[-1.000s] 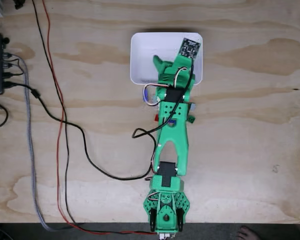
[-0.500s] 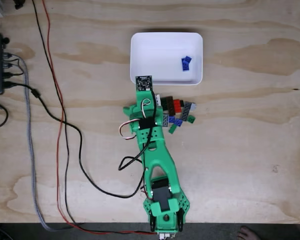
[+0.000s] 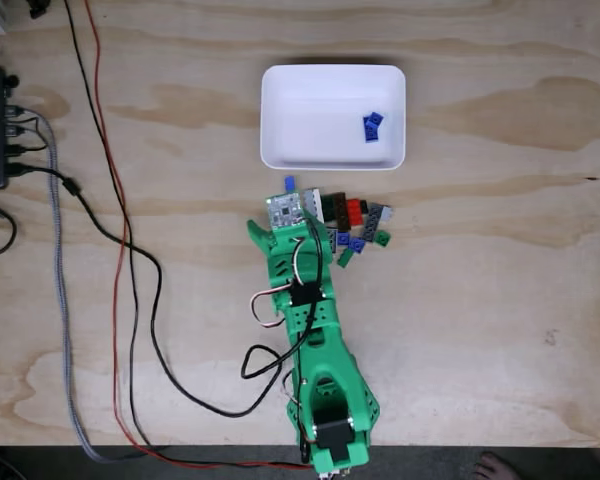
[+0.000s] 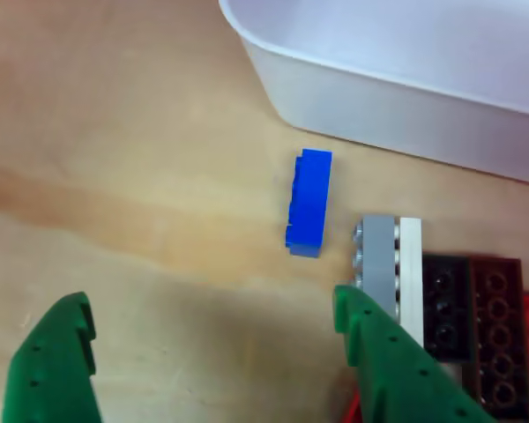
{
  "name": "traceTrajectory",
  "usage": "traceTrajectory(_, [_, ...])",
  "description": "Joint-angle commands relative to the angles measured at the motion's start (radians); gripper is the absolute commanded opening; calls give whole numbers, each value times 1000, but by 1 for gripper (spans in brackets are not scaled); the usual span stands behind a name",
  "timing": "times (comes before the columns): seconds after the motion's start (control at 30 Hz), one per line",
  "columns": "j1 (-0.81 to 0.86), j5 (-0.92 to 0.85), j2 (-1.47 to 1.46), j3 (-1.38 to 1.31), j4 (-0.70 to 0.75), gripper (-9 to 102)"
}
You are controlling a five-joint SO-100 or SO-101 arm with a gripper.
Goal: Put all lego bricks in the bin.
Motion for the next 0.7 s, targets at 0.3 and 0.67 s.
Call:
traceTrajectory(0.3, [44,48,-206,-11,-236,31])
traceTrajectory(0.67, [89,49,-413,-132,-275,26])
